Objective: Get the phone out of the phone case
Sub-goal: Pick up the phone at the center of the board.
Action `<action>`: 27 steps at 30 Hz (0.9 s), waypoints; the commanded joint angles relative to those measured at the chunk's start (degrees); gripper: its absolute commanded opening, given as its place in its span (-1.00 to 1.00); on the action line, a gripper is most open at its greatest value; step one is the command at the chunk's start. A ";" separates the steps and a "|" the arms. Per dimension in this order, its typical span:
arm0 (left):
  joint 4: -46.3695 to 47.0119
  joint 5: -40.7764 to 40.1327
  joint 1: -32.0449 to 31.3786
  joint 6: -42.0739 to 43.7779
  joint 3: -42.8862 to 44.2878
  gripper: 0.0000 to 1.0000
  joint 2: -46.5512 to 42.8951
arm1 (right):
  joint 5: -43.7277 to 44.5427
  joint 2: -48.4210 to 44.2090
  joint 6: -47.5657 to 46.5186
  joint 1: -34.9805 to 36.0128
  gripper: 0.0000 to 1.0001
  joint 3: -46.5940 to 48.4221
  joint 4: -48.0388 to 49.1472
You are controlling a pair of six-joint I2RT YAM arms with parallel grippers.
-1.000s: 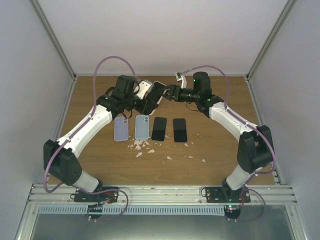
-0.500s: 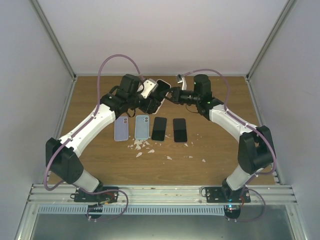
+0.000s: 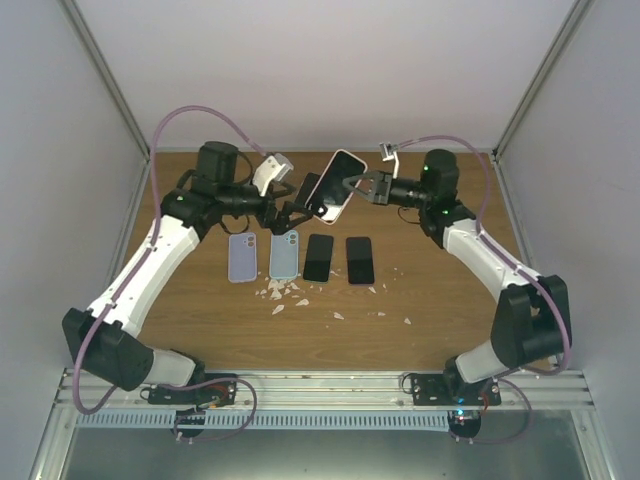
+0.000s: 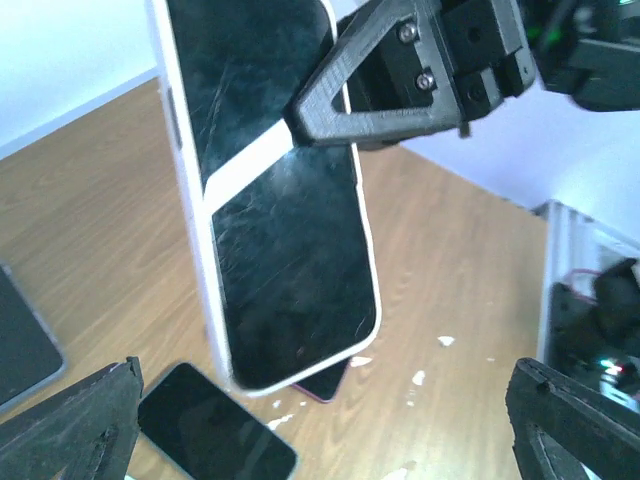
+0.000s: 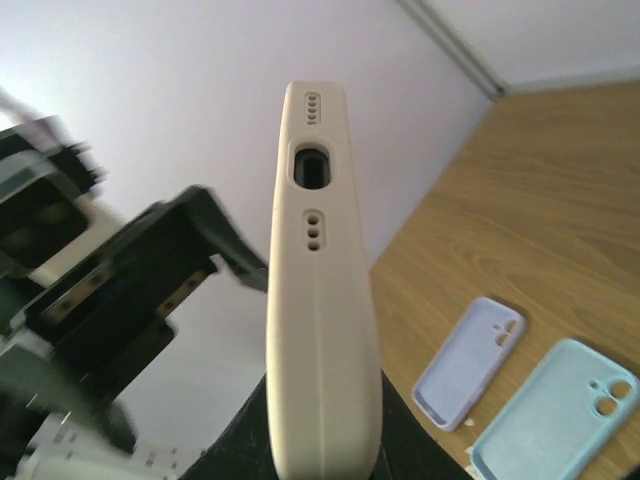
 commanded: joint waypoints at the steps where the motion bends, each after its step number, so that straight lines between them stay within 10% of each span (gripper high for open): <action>1: -1.30 18.19 4.29 1.29 -2.77 0.94 -3.30 | -13.05 -5.65 -1.34 -0.69 -0.99 -1.96 14.55; 11: 5.58 25.37 5.54 -2.88 -10.55 0.30 -8.73 | -21.83 -11.27 1.08 -0.72 -0.99 -5.00 21.18; 27: 6.08 26.68 1.85 -3.13 -9.45 0.05 -7.06 | -20.61 -11.85 2.00 0.54 -0.99 -5.30 22.06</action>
